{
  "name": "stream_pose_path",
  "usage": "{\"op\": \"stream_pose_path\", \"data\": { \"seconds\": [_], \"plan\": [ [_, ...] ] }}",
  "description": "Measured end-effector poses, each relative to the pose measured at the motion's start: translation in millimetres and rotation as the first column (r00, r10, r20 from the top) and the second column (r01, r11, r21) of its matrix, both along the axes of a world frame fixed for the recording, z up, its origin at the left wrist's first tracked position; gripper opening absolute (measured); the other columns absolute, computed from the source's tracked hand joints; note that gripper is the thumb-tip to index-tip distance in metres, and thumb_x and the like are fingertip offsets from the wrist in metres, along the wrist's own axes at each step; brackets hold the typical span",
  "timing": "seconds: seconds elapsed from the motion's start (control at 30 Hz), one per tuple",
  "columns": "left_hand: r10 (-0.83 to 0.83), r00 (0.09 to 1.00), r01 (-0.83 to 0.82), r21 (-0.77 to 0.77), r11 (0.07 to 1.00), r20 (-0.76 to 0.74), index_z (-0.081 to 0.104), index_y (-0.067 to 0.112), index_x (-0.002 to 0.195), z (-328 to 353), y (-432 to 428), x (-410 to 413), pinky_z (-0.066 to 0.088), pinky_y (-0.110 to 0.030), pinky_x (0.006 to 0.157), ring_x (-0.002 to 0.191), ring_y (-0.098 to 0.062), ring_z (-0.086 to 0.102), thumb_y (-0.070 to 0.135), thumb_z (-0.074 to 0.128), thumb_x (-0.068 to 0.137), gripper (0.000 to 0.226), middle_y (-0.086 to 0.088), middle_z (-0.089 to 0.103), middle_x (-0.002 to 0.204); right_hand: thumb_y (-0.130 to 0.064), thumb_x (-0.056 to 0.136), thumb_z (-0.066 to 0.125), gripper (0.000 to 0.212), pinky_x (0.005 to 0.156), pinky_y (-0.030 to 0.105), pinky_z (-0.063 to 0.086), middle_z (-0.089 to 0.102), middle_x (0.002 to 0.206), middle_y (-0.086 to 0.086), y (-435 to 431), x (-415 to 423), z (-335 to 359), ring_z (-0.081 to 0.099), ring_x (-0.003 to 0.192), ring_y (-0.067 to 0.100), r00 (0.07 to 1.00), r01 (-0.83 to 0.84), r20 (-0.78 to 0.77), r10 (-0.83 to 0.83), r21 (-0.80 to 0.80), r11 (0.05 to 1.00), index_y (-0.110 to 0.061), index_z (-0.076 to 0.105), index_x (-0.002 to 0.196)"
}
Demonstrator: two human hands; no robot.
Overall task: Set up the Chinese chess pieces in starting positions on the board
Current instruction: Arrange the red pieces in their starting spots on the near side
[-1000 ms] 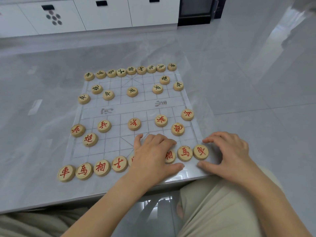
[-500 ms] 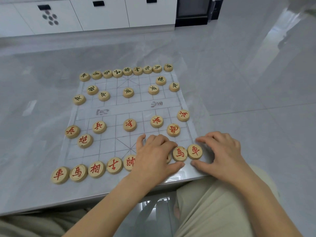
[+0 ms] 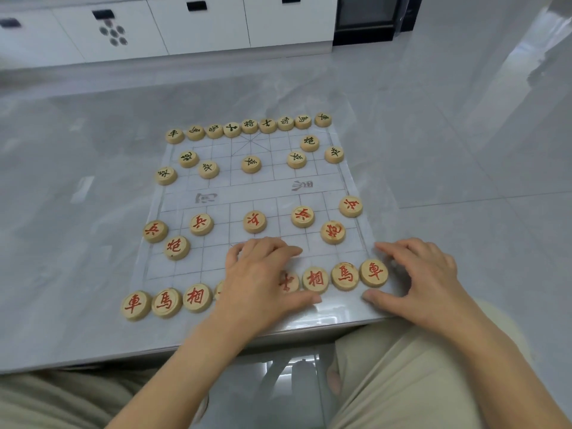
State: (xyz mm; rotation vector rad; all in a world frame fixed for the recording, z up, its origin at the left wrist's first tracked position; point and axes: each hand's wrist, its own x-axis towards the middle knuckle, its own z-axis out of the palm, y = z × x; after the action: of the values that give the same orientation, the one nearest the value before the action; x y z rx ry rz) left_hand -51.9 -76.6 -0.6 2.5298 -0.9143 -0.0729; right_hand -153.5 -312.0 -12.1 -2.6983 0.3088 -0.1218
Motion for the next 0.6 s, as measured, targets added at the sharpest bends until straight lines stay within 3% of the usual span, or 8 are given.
{"op": "stream_pose_path", "data": {
  "seconds": [0.13, 0.33, 0.6],
  "plan": [
    [0.106, 0.993, -0.105, -0.016, 0.994, 0.058, 0.061, 0.030, 0.116, -7.5, 56.1, 1.8, 0.024, -0.031, 0.091, 0.109, -0.010, 0.042, 0.081, 0.048, 0.060, 0.077, 0.013, 0.051, 0.112, -0.072, 0.058, 0.050, 0.074, 0.091, 0.032, 0.021, 0.042, 0.107, -0.014, 13.3, 3.9, 2.9, 0.034, 0.105, 0.006, 0.997, -0.028, 0.074, 0.026, 0.019, 0.999, -0.032, 0.059, 0.119],
    [0.327, 0.945, -0.326, -0.054, 0.944, 0.023, 0.057, 0.033, 0.120, -15.3, 114.9, -4.3, 0.024, -0.032, 0.095, 0.110, -0.001, 0.030, 0.089, 0.043, 0.058, 0.084, 0.020, 0.040, 0.117, -0.068, 0.064, 0.049, 0.066, 0.087, 0.035, 0.025, 0.042, 0.103, -0.016, 55.2, 14.9, 3.0, 0.028, 0.100, 0.001, 0.981, -0.171, 0.084, 0.172, -0.018, 0.985, -0.028, 0.063, 0.114],
    [0.371, 0.929, -0.370, -0.046, 0.928, 0.009, 0.057, 0.033, 0.120, -21.9, 138.1, -2.5, 0.021, -0.032, 0.097, 0.118, -0.011, 0.035, 0.086, 0.045, 0.059, 0.081, 0.011, 0.046, 0.124, -0.064, 0.068, 0.045, 0.063, 0.087, 0.032, 0.023, 0.048, 0.108, -0.010, 119.1, 40.3, 6.4, 0.034, 0.104, 0.008, 0.959, -0.276, 0.069, 0.276, -0.016, 0.961, -0.027, 0.061, 0.117]
  ]
}}
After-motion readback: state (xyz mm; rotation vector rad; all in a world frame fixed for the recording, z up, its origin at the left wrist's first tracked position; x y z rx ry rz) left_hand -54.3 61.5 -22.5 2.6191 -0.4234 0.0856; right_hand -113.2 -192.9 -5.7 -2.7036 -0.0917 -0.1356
